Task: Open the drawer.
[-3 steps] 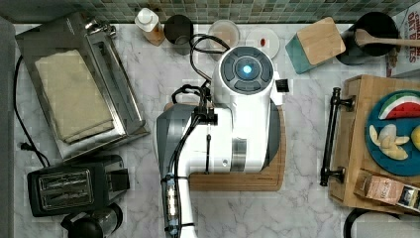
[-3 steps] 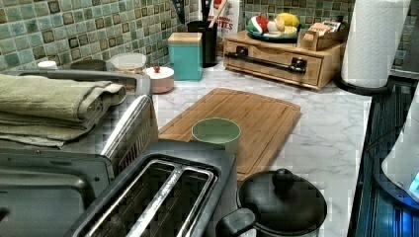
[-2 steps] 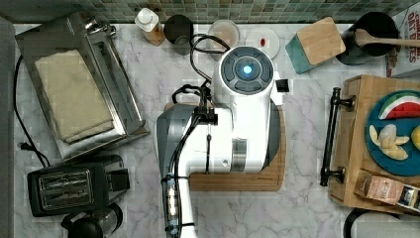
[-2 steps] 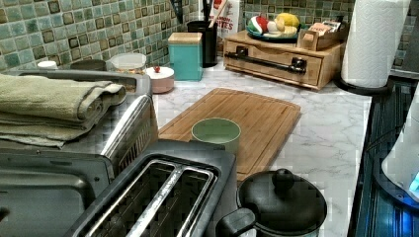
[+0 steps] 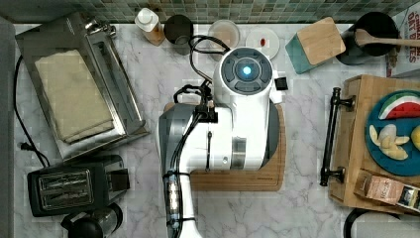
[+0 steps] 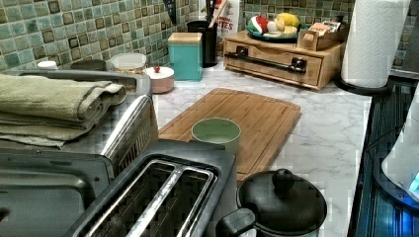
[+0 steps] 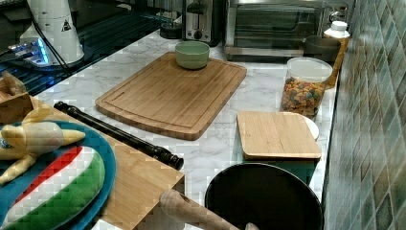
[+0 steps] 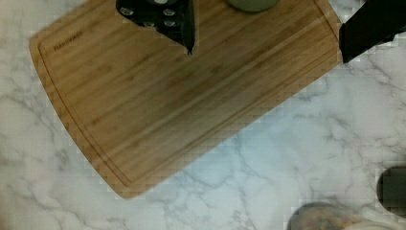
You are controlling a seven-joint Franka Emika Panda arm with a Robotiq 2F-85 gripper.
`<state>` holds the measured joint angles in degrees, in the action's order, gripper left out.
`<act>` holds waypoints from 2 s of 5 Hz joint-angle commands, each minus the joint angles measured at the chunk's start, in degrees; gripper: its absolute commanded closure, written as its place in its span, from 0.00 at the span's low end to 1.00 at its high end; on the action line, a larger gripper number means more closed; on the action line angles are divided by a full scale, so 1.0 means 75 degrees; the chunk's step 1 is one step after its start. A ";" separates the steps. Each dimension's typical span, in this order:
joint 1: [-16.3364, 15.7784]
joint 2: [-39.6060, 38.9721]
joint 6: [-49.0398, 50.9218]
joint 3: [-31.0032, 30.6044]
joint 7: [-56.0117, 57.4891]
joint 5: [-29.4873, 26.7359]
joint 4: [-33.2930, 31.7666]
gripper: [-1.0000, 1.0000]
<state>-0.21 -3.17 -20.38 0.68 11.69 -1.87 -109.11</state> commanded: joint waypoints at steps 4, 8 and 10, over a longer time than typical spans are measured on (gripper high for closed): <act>0.1304 -0.0275 -0.1452 0.1280 0.4096 0.1408 -0.0584 0.00; 0.2279 -0.1410 -0.2462 0.1147 0.5280 0.1495 -0.0350 0.00; 0.2266 -0.1225 -0.2886 0.1178 0.5145 0.1441 -0.0979 0.00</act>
<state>18.44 -14.74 -40.57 10.94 50.86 8.47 -117.39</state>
